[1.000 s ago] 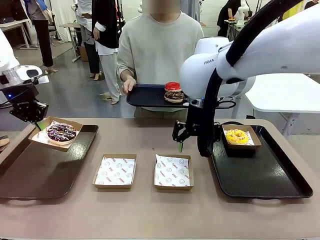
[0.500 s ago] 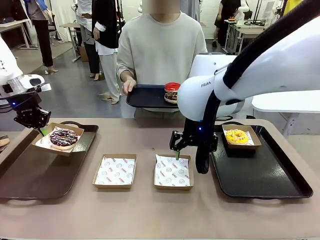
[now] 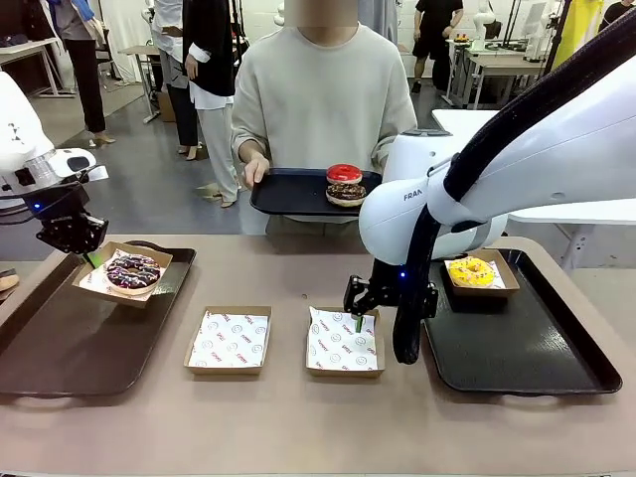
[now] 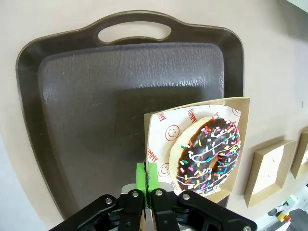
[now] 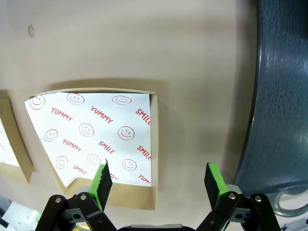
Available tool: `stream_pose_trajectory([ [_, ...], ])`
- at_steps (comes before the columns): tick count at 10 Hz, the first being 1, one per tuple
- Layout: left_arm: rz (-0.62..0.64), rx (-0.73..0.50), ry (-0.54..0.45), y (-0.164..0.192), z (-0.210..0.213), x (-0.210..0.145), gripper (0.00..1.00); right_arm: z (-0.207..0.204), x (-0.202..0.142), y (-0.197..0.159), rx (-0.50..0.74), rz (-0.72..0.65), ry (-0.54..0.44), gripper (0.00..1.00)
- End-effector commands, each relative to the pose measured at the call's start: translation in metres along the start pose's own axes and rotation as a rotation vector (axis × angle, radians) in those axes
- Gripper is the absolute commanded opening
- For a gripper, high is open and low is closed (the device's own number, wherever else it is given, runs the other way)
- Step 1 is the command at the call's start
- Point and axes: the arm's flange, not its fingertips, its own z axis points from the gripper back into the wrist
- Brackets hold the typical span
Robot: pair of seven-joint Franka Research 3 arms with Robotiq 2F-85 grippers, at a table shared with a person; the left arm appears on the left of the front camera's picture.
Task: Individually package the donuts and arrange them on the tray.
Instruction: Place the picked Paper togo box on the Handle tray while simultaneously picking up another Paper togo box from the table with the other hand.
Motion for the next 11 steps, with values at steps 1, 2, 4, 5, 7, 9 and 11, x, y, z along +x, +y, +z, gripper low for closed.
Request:
stream_pose_trajectory([
  [1, 0.030, -0.027, -0.020, -0.004, -0.002, 0.009, 0.01, -0.006, 0.002, 0.000, 0.010, -0.026, -0.019, 1.00],
  [2, 0.039, -0.030, -0.016, -0.006, -0.004, 0.011, 0.01, -0.008, 0.004, -0.001, 0.011, -0.032, -0.021, 1.00],
  [4, 0.065, -0.031, -0.006, -0.005, -0.010, 0.017, 0.01, -0.015, 0.008, -0.003, 0.016, -0.039, -0.008, 1.00],
  [5, 0.070, -0.029, 0.000, -0.006, -0.011, 0.019, 0.01, -0.016, 0.008, -0.003, 0.014, -0.036, -0.004, 1.00],
  [7, 0.084, -0.031, 0.013, -0.007, -0.018, 0.023, 0.01, -0.016, 0.008, -0.002, 0.014, -0.033, 0.002, 1.00],
  [9, 0.090, -0.035, 0.019, -0.008, -0.024, 0.027, 0.01, -0.016, 0.008, 0.000, 0.006, -0.025, 0.009, 1.00],
  [11, 0.097, 0.021, 0.032, -0.008, -0.032, 0.030, 0.01, -0.016, 0.008, 0.000, 0.007, -0.022, 0.007, 1.00],
])
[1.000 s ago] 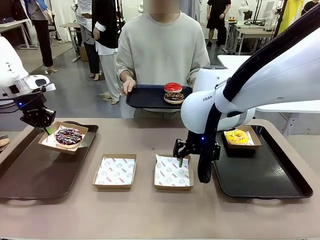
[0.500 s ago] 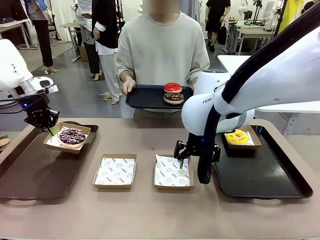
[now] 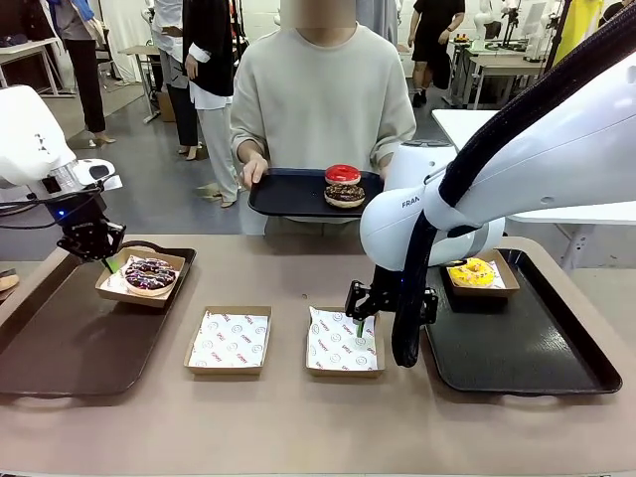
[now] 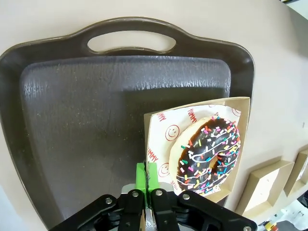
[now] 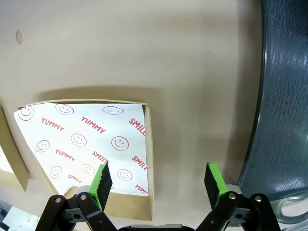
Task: Individually package the donuts and arrange them on the tray.
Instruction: Place the picked Paper togo box on the Handle tray while simultaneously picking up another Paper togo box from the table with the other hand.
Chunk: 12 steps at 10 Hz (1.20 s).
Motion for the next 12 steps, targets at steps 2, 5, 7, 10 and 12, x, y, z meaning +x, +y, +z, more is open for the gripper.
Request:
stream_pose_trajectory([
  [2, 0.027, 0.091, -0.014, -0.0030, -0.0022, 0.0083, 0.01, -0.0023, 0.0016, 0.0044, 0.005, -0.005, -0.004, 1.00],
  [5, 0.019, 0.138, -0.016, -0.0081, -0.0044, 0.0098, 0.01, -0.0042, 0.0019, 0.0033, 0.014, 0.000, 0.001, 1.00],
  [7, 0.021, 0.142, -0.008, -0.0097, -0.0072, 0.0112, 0.01, -0.0052, 0.0025, 0.0022, 0.027, 0.002, 0.001, 1.00],
  [10, 0.027, 0.138, -0.006, -0.0107, -0.0077, 0.0120, 0.01, -0.0072, 0.0043, 0.0012, 0.019, 0.003, 0.012, 1.00],
  [12, 0.025, 0.140, -0.004, -0.0110, -0.0077, 0.0119, 0.01, -0.0111, 0.0057, 0.0002, 0.025, 0.003, 0.029, 1.00],
])
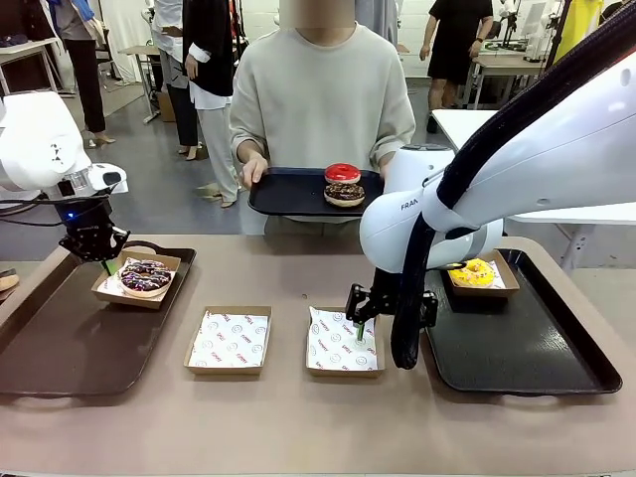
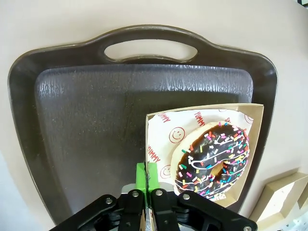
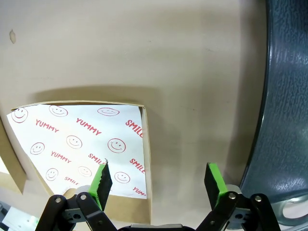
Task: Individually package the donuts and arrange them on the tray.
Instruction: Place the picked Paper togo box on the Handle tray while simultaneously picking up another Paper togo box from the table with the other hand.
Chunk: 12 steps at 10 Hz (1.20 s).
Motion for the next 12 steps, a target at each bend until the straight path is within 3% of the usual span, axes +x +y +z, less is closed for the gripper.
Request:
stream_pose_trajectory([
  [1, 0.017, 0.020, -0.003, -0.0037, 0.0014, 0.0029, 0.01, -0.0036, 0.0034, 0.0020, 0.030, 0.028, 0.009, 1.00],
  [2, 0.014, 0.014, -0.002, -0.0033, 0.0019, 0.0024, 0.00, -0.0032, 0.0027, 0.0023, 0.029, 0.037, 0.006, 0.41],
  [3, 0.013, 0.013, 0.000, -0.0033, 0.0028, 0.0018, 0.00, -0.0037, 0.0028, 0.0033, 0.032, 0.036, 0.002, 0.41],
  [4, 0.014, 0.012, 0.001, -0.0029, 0.0033, 0.0016, 0.00, -0.0039, 0.0028, 0.0036, 0.033, 0.033, 0.000, 0.00],
  [5, 0.017, 0.010, 0.006, -0.0029, 0.0034, 0.0016, 0.00, -0.0044, 0.0024, 0.0042, 0.033, 0.034, 0.003, 0.36],
  [6, 0.019, 0.010, 0.008, -0.0031, 0.0033, 0.0018, 0.00, -0.0046, 0.0025, 0.0045, 0.032, 0.032, 0.002, 0.00],
  [10, 0.021, 0.011, 0.017, -0.0027, 0.0042, 0.0019, 0.00, -0.0054, 0.0027, 0.0055, 0.035, 0.032, 0.003, 0.00],
  [11, 0.020, 0.004, 0.022, -0.0026, 0.0039, 0.0017, 0.61, -0.0054, 0.0026, 0.0053, 0.036, 0.031, 0.003, 0.00],
  [12, 0.020, 0.002, 0.025, -0.0028, 0.0039, 0.0016, 0.61, -0.0054, 0.0026, 0.0050, 0.036, 0.031, 0.002, 0.00],
])
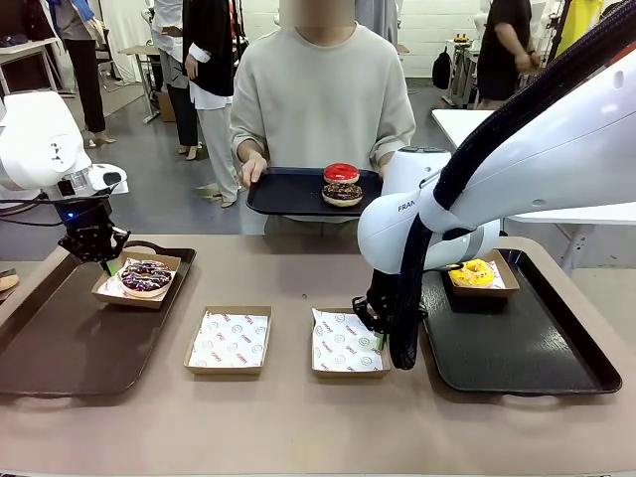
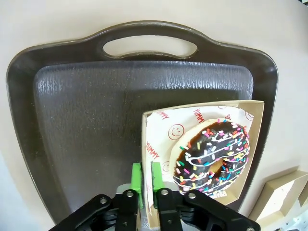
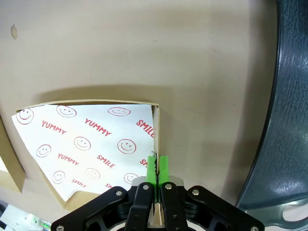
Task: Individually package the donuts and arrange them on the tray.
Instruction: Place the picked Paper togo box on the Handle tray while simultaneously picking up another Paper togo box from the table with the other hand.
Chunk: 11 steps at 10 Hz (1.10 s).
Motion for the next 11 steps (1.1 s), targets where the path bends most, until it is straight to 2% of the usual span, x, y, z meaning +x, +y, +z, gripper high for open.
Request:
stream_pose_trajectory([
  [1, 0.019, 0.004, 0.012, -0.0023, 0.0045, 0.0024, 1.00, -0.0036, 0.0018, 0.0019, 0.033, 0.008, -0.003, 0.00],
  [2, 0.019, 0.006, 0.012, -0.0021, 0.0052, 0.0022, 0.64, -0.0035, 0.0017, 0.0017, 0.033, 0.008, -0.005, 0.00],
  [3, 0.019, 0.006, 0.013, -0.0017, 0.0059, 0.0022, 1.00, -0.0034, 0.0016, 0.0015, 0.034, 0.007, -0.007, 0.00],
  [9, 0.020, 0.005, 0.025, -0.0013, 0.0092, 0.0019, 1.00, -0.0027, 0.0027, -0.0004, 0.041, 0.002, 0.000, 0.00],
  [10, 0.021, 0.004, 0.028, -0.0013, 0.0099, 0.0019, 0.96, -0.0027, 0.0028, -0.0007, 0.042, 0.000, 0.002, 0.00],
  [11, 0.023, 0.003, 0.019, -0.0002, 0.0112, 0.0006, 1.00, -0.0018, 0.0029, -0.0012, 0.035, 0.001, 0.008, 0.00],
])
